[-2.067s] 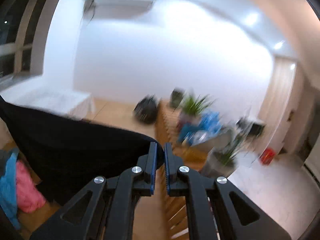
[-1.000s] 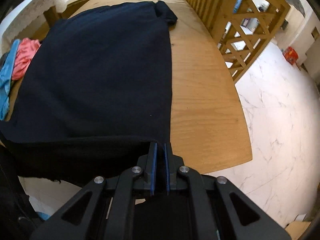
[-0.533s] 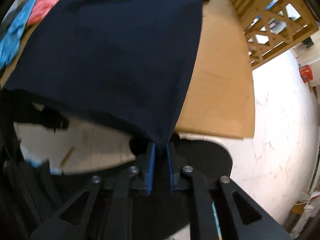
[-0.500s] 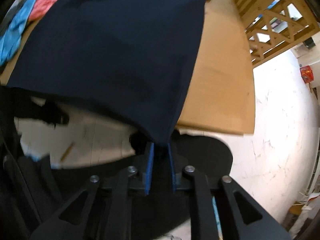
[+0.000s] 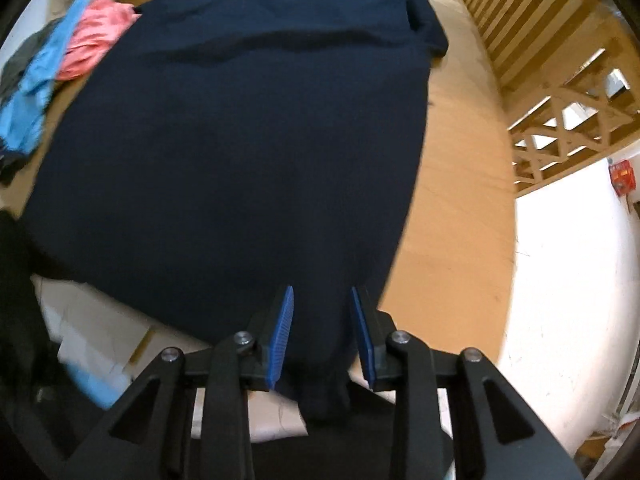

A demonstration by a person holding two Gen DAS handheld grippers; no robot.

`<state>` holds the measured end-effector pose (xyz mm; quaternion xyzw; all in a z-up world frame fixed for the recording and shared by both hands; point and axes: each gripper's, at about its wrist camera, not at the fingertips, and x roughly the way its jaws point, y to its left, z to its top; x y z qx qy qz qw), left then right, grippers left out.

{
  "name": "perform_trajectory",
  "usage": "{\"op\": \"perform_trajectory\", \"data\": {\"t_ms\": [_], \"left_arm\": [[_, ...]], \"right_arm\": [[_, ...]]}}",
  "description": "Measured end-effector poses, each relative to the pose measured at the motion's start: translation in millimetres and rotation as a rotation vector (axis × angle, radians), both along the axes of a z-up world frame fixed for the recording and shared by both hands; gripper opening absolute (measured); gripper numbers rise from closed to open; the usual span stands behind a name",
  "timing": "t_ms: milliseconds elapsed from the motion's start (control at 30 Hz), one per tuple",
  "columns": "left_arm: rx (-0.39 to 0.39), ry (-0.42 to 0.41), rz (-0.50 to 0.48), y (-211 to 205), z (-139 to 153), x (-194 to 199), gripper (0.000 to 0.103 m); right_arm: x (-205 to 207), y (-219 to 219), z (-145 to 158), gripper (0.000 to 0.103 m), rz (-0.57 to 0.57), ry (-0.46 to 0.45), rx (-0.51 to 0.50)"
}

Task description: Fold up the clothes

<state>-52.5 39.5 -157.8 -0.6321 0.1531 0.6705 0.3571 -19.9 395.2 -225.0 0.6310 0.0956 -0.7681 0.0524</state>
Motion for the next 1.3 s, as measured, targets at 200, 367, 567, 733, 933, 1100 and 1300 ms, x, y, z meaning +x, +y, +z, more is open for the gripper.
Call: {"op": "perform_trajectory", "data": {"t_ms": [200,367,567,733,933,1100,1300], "left_arm": [[-0.011,-0.016,0.027,9,-32,-22,0.007],[-0.047,-0.022,0.05,0,-40,-36,0.007],[-0.016,0.168,0.082,15,3,-116,0.007],[-0.018,0.33,0.153,28,19,-218,0.008],[0.025,0.362,0.289,15,9,-310,0.014],[0.068,0.302,0.38,6,-19,-361,0.014],[0.058,0.257,0.36,22,-45,-379,0.023]], "right_arm": [[-26,28,-29,0.029,-0.091,-0.045,-0.04],[-33,36,-29,0.029,-0.067,-0.08,0.058],[-129,-2,17,0.029,0.005,0.161,0.044],[-215,-47,3,0.029,0.099,0.244,0.152],[-288,-25,-19,0.029,0.042,0.176,0.125],[-305,20,-24,0.029,-0.115,0.127,0.156],[-322,24,2,0.029,-0.144,0.222,0.0]]}}
